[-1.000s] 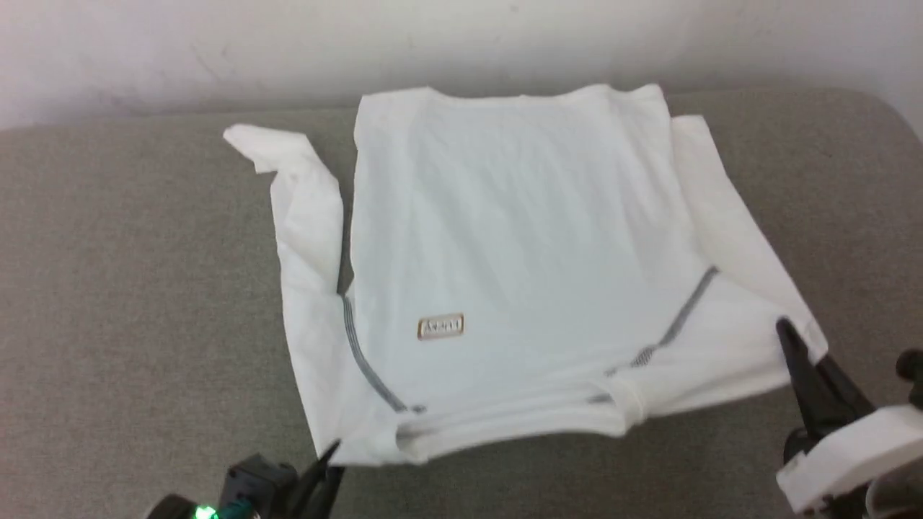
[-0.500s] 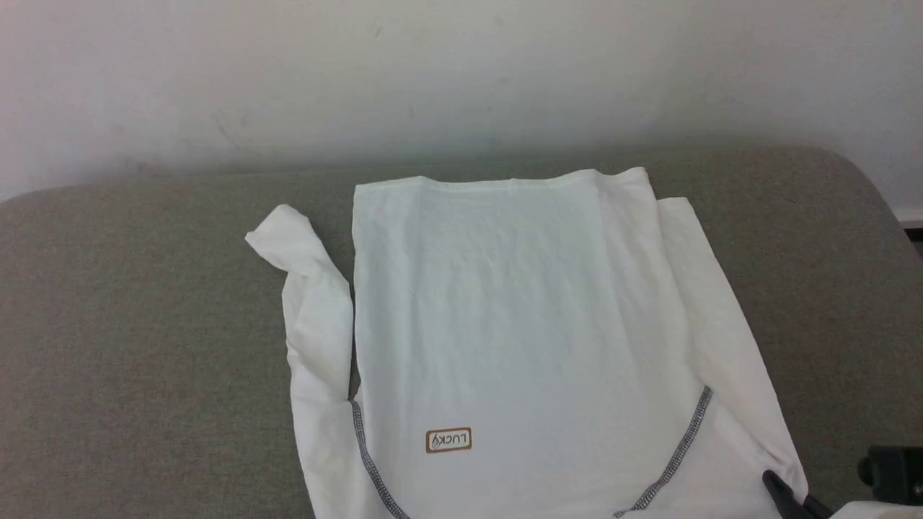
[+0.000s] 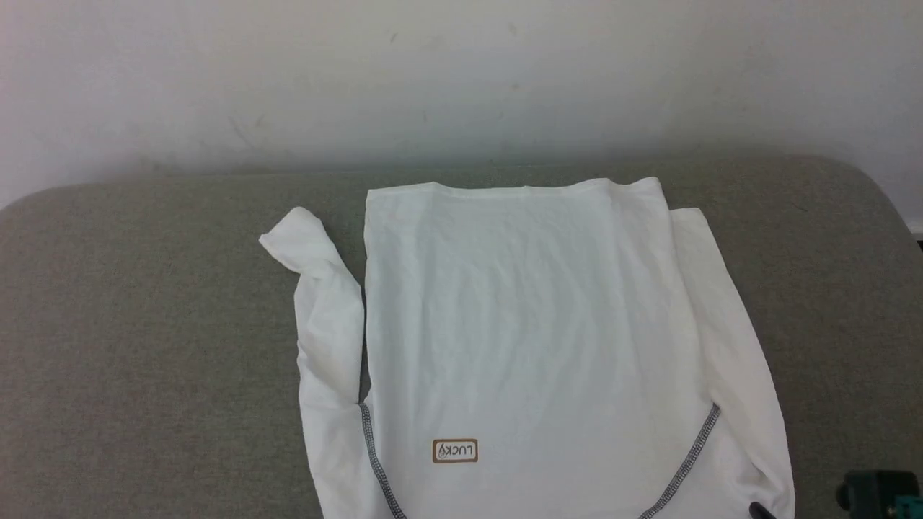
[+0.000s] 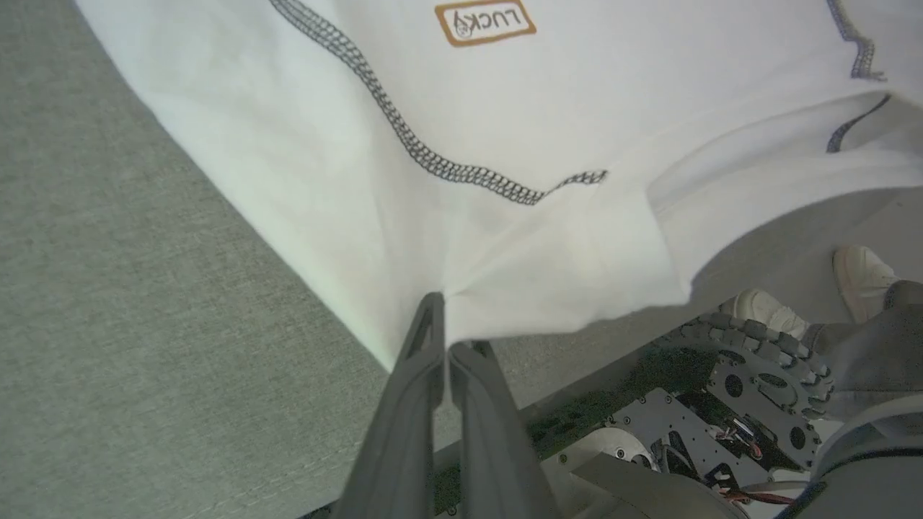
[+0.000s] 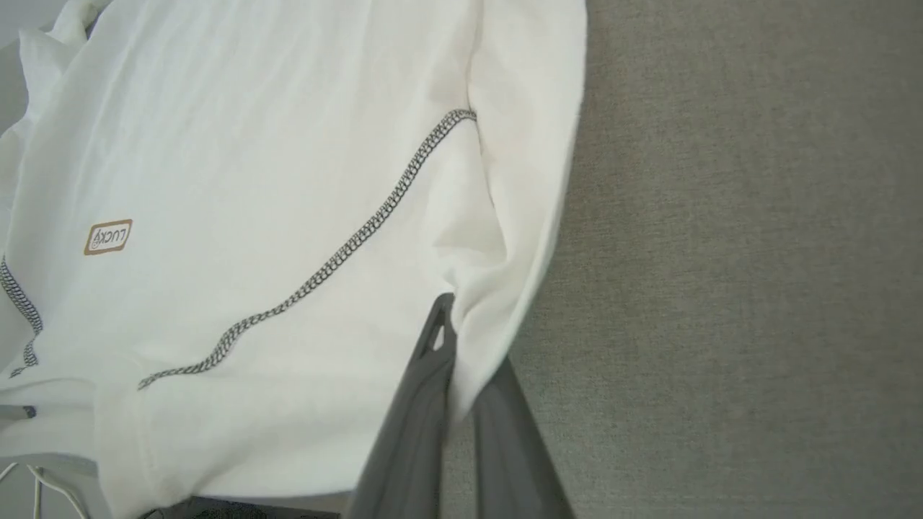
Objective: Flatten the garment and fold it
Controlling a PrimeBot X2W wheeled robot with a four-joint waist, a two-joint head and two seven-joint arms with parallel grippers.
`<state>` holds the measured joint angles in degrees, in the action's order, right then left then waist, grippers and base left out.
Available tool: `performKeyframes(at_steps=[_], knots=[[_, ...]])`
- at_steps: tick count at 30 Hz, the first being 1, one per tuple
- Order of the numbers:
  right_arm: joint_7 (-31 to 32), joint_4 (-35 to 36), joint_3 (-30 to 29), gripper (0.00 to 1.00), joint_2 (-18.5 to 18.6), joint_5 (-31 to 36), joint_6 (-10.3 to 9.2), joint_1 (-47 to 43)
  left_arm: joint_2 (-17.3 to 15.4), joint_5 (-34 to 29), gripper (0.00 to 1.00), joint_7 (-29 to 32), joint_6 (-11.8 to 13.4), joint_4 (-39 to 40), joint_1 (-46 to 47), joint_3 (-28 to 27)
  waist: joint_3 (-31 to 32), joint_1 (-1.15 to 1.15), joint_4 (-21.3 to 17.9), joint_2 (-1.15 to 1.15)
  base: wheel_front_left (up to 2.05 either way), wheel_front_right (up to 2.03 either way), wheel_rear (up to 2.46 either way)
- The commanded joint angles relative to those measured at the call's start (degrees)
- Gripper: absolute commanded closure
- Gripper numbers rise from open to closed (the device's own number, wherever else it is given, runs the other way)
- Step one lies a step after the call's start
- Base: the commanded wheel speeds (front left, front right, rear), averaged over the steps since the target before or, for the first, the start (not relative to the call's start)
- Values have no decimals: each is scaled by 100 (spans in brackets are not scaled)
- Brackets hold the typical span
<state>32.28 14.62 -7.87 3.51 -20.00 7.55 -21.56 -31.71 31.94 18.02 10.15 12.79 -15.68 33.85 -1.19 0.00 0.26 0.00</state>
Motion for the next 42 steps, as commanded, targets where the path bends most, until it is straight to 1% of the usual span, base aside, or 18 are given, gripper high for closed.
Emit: performKeyframes(at_steps=[1,5,12,14,16,17,18,19,20,21,22,23,26,29,33,36,38,42], knots=[[-86,-101,36,100,13,40,-6,-8,61,28,100,-67,-74,-155,120,38,-24,0,24,0,0,0,0],[-256,-419,178,100,54,59,-6,61,216,40,100,-311,-227,-600,305,61,-96,0,58,0,0,0,0],[-587,-1012,381,100,79,61,-6,334,429,116,94,-525,-487,-1333,573,139,-247,0,71,0,0,0,0],[-665,-1169,424,100,94,63,-6,404,494,120,84,-602,-547,-1549,654,157,-289,0,80,0,0,0,0],[-750,-1306,444,99,96,35,-6,473,572,145,64,-707,-562,-1706,737,123,-323,0,88,0,0,0,0],[-750,-1306,444,99,96,35,-6,473,572,145,64,-707,-562,-1706,737,123,-323,0,88,0,0,0,0],[-792,-1371,456,93,107,25,-6,504,593,146,60,-738,-572,-1764,773,118,-338,0,91,0,0,0,0],[-836,-1430,474,82,122,15,-6,539,606,141,55,-759,-582,-1818,805,120,-351,0,93,0,0,0,0],[-888,-1487,483,65,135,10,-6,571,622,136,42,-792,-581,-1864,835,114,-362,0,94,0,0,0,0],[-936,-1546,493,54,153,15,-6,596,637,137,18,-813,-580,-1895,860,108,-369,0,95,0,0,0,0],[-984,-1596,499,12,163,12,-6,618,645,139,0,-826,-580,-1915,875,106,-375,0,93,0,0,0,0],[-1029,-1637,492,0,161,3,-6,635,655,141,0,-864,-568,-1919,884,90,-378,0,89,0,0,0,0],[-1029,-1648,458,0,167,-66,-6,625,683,231,0,-1071,-520,-1793,840,-52,-363,0,77,0,0,0,0],[-773,-1408,351,0,233,-196,-6,510,715,564,0,-1305,-495,-1508,621,-331,-344,0,62,0,0,0,0],[-409,-688,-61,0,311,-294,-6,305,464,1094,0,-1276,-406,-756,176,-803,-318,0,66,0,0,0,0],[-430,-2,-568,0,245,-100,-6,304,226,1285,0,-1414,-192,-65,-73,-1300,-290,0,77,0,0,0,0],[-627,387,-814,0,182,139,-6,407,130,1222,0,-1630,12,343,-138,-1623,-271,0,83,0,0,0,0],[-1385,904,-859,0,68,713,-6,726,303,748,0,-2464,540,823,9,-2151,-234,0,95,0,0,0,0]])
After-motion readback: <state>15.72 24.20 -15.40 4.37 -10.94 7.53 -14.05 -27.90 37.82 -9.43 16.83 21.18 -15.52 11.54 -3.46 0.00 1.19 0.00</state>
